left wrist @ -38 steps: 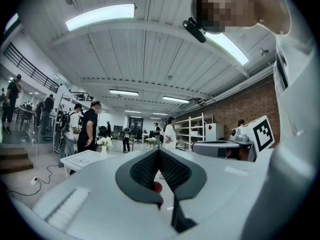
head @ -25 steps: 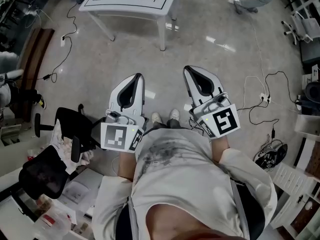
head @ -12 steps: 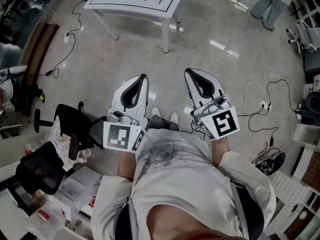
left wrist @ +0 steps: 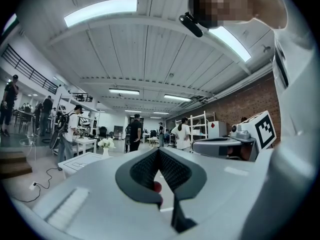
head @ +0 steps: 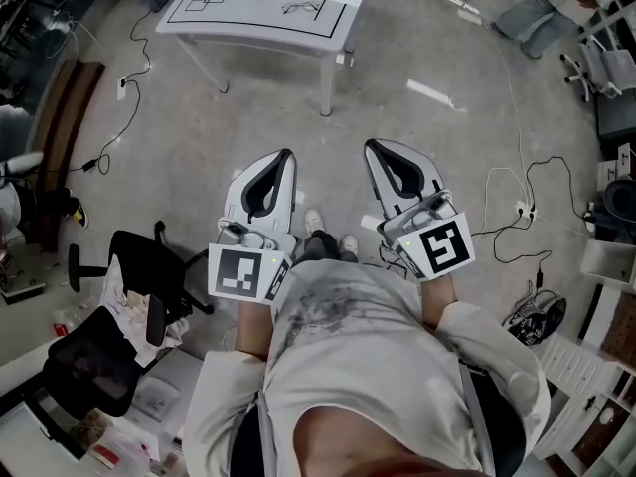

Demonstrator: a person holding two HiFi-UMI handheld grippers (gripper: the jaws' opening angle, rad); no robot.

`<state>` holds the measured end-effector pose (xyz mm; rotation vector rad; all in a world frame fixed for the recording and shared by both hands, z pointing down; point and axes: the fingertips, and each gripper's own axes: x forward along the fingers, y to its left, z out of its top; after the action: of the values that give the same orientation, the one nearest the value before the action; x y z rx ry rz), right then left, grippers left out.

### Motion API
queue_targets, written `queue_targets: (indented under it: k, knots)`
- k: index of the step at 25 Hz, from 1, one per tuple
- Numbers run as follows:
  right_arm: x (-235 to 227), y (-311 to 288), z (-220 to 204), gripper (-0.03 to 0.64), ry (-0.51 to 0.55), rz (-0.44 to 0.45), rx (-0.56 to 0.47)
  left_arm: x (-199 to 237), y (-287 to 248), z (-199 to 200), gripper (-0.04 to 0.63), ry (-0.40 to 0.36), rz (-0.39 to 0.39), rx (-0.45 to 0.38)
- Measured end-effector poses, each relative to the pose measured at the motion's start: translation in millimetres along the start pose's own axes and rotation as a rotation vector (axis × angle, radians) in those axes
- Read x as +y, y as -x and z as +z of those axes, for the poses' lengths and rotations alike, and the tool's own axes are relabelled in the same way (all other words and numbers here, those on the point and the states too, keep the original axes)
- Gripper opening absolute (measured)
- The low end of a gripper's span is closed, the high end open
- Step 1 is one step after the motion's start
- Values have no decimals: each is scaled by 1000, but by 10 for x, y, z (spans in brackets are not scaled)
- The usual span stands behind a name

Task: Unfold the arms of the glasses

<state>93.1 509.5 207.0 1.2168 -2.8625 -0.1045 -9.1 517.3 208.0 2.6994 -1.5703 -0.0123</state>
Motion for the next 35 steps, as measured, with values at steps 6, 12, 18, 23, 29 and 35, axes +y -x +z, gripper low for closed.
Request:
queue_targets:
  k: [6, 12, 18, 23, 29, 35]
  knots:
    - [-76, -424, -43, 15, -1, -38, 15, 402, -209, -11, 8, 5, -25, 2]
    - [-139, -676, -39, 15, 9, -75, 24, 654, -341, -21, 8, 11, -45, 2]
    - [-263, -886, -72, 15, 10, -76, 45, 797, -502, -59, 8, 32, -47, 12]
    - [-475, -1121, -174, 15, 0, -57, 59, 933, -756, -149, 9, 42, -28, 29]
    - [-758, -1520, -282, 15, -14, 0, 61, 1198, -1134, -211, 8, 39, 21, 46]
    - [-1060, -1848, -309, 15, -22, 41, 56, 1378, -1561, -210, 8, 39, 51, 49]
